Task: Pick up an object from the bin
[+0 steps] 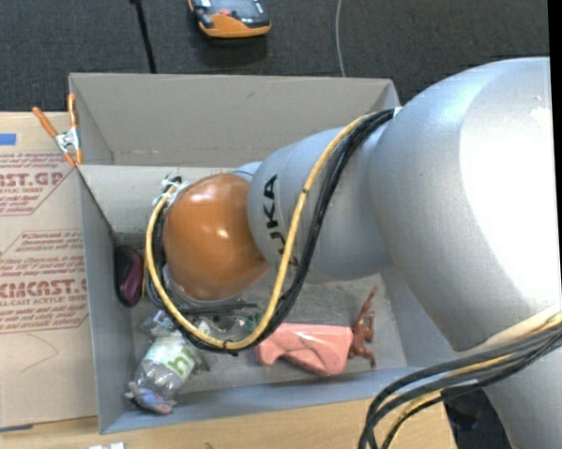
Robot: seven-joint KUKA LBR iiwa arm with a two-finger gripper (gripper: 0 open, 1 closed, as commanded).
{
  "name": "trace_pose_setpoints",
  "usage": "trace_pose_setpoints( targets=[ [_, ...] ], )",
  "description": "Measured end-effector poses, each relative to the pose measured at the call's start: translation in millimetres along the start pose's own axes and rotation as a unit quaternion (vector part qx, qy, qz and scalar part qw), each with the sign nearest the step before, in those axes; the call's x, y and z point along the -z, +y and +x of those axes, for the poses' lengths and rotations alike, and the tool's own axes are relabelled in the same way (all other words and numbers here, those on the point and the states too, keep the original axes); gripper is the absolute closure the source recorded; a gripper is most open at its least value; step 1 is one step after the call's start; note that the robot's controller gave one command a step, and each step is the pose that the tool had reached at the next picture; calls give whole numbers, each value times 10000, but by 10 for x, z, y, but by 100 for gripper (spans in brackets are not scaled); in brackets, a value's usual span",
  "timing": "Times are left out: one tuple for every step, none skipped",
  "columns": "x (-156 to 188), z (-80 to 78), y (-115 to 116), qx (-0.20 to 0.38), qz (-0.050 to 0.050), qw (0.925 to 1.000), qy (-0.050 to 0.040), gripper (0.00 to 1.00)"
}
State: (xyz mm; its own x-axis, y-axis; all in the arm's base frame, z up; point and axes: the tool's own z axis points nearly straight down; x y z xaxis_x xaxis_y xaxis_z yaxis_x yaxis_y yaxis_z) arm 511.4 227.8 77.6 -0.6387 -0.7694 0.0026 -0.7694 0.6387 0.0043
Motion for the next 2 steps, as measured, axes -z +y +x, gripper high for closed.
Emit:
trace_pose_setpoints(
  targets=[
    [209, 11, 8, -1, -5, 10000, 19, 100],
    [405, -6, 3, 0, 13, 10000, -12, 100]
  ],
)
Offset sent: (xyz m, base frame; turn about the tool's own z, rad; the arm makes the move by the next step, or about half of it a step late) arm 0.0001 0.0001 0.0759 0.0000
